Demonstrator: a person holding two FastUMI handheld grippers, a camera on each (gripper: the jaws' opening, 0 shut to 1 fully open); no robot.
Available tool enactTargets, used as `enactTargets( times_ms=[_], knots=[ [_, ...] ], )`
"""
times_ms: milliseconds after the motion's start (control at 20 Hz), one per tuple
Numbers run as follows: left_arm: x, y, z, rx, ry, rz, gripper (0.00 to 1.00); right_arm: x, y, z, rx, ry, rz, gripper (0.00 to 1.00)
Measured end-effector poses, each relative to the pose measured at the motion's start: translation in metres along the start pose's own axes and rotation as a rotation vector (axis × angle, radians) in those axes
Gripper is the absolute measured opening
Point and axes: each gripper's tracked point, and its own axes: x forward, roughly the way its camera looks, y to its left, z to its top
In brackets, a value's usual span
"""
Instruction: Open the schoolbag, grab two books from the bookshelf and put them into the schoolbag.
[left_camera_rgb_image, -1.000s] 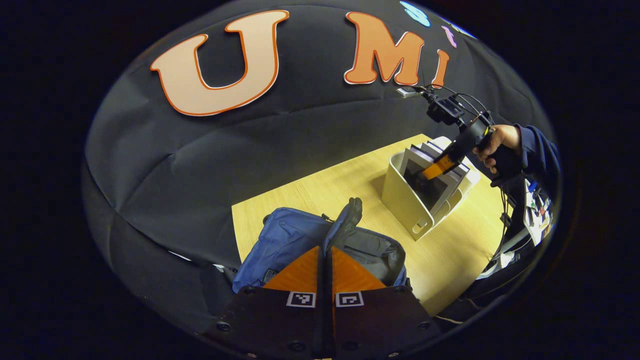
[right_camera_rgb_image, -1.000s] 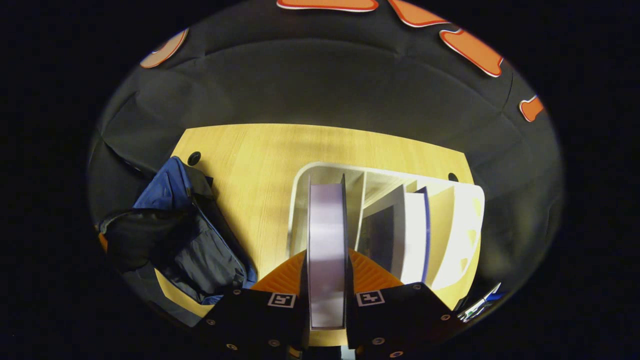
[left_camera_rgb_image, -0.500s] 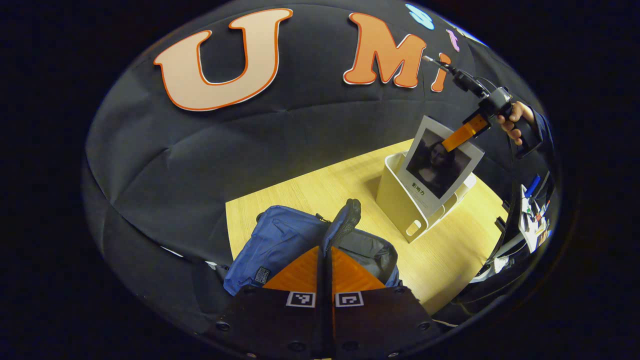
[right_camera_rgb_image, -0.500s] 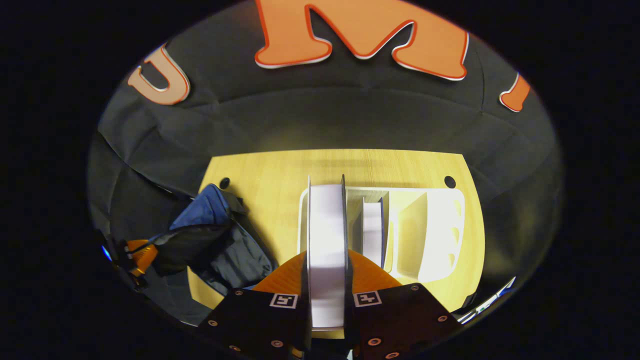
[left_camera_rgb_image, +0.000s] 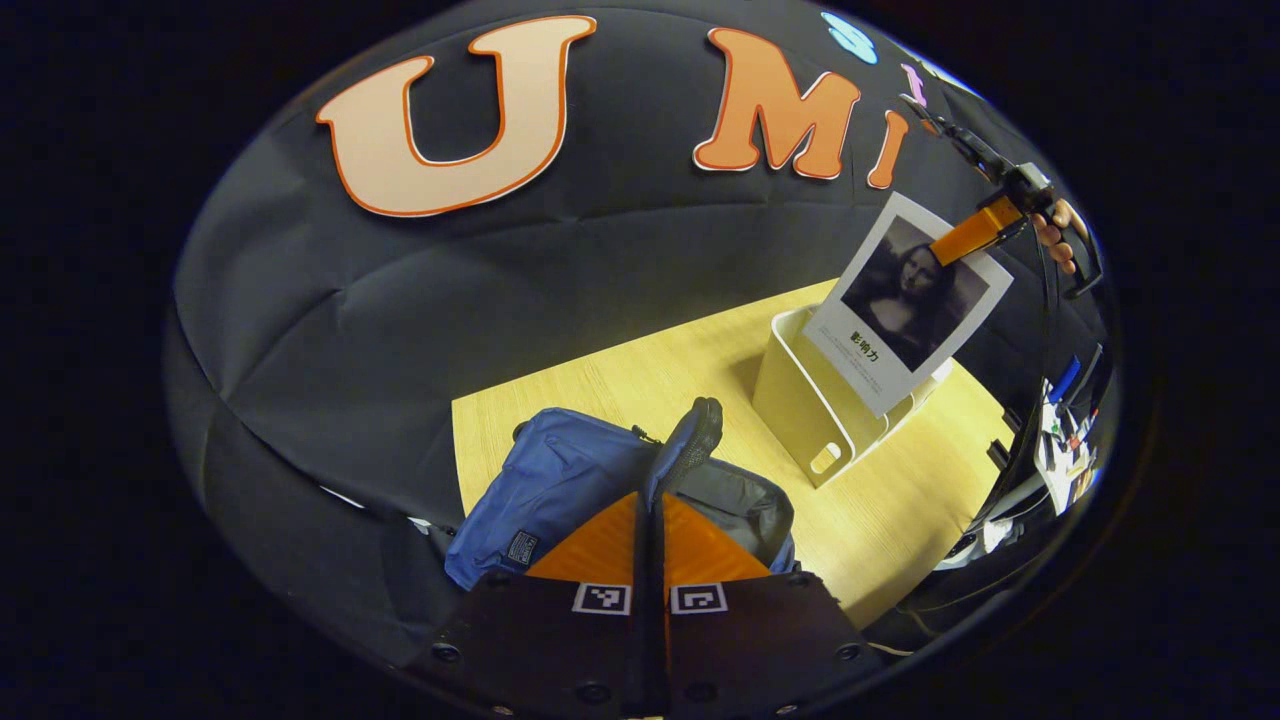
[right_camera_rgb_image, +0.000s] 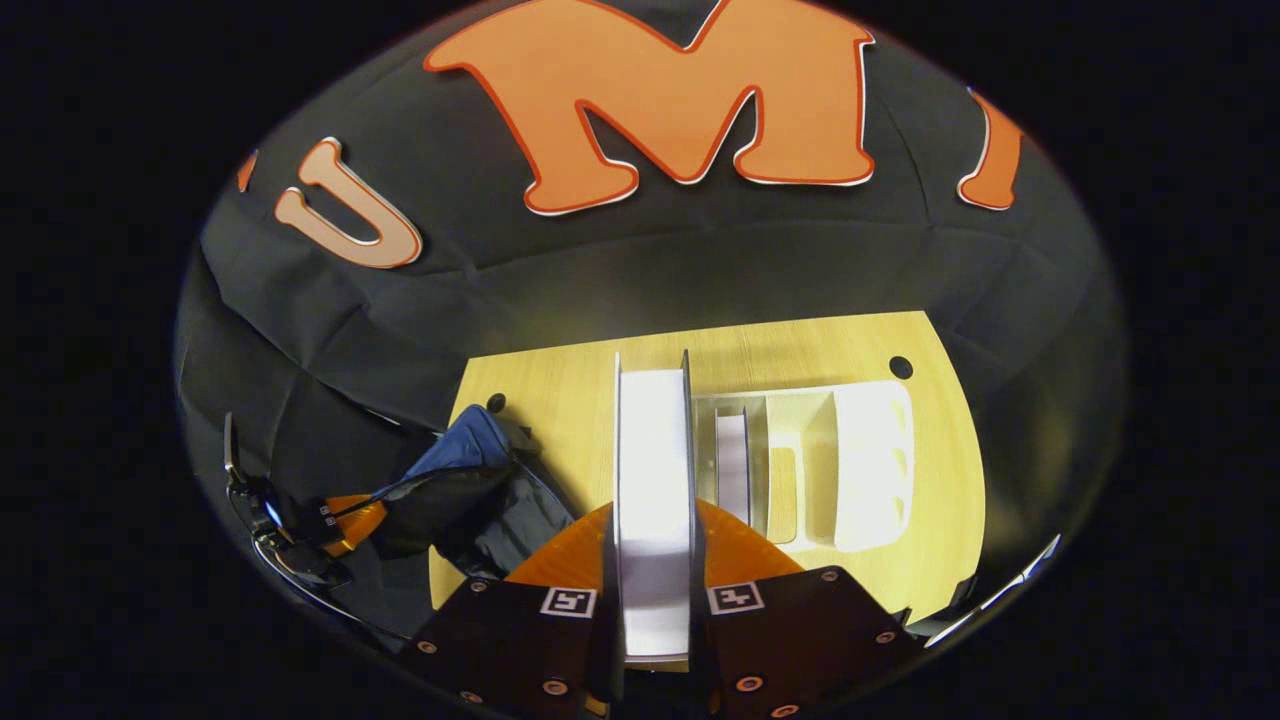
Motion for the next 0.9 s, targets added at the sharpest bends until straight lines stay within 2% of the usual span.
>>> enactTargets(
  times_ms=[350, 600, 900],
  knots=[
    [-0.001, -0.002, 0.000, -0.044, -0.004, -0.014, 0.00, -0.008, 0.034, -0.020, 0.081, -0.049, 0.151, 0.26],
    [-0.001, -0.001, 0.003, -0.081, -0.002, -0.012, 0.00, 0.007, 0.054, -0.042, 0.150, -0.037, 0.226, 0.25],
    [-0.004, -0.001, 0.009, -0.099, 0.010, -0.013, 0.00, 0.032, 0.090, -0.087, 0.261, 0.011, 0.320, 0.25]
  ],
)
